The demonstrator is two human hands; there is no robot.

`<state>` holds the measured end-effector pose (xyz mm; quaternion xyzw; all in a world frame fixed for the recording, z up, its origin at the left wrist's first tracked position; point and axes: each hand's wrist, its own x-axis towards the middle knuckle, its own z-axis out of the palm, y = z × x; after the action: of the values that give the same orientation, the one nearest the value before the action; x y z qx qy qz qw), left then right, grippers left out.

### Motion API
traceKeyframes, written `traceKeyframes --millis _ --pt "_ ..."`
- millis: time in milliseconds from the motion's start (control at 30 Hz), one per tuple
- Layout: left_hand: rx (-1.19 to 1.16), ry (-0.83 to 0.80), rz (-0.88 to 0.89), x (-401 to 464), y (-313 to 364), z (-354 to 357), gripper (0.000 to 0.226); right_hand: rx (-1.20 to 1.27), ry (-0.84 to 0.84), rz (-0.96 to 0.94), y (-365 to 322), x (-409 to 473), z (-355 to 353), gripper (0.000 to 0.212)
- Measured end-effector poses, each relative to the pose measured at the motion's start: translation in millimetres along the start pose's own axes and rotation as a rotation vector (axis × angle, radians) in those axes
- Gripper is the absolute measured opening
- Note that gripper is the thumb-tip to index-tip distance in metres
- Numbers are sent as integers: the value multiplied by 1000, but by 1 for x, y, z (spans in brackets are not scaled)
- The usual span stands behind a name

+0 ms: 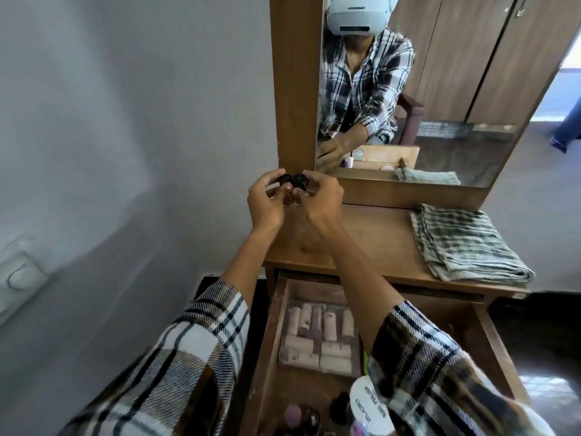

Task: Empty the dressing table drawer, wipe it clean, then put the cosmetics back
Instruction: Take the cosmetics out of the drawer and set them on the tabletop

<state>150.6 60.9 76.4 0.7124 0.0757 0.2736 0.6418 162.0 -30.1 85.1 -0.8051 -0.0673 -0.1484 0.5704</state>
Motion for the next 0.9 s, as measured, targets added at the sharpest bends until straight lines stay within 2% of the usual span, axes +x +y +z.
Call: traceKeyframes --millis 267,500,767,900 --pt "69 -22 35 8 -18 3 31 5 9 35 22 11 10 46" --pt "111 -18 -27 18 -19 5 41 9 33 58 28 19 18 39" --pt "173 24 -70 29 -24 11 37 40 68 92 28 25 17 32" --pt "211 -1 -107 32 -24 11 36 27 33 138 28 29 13 29"
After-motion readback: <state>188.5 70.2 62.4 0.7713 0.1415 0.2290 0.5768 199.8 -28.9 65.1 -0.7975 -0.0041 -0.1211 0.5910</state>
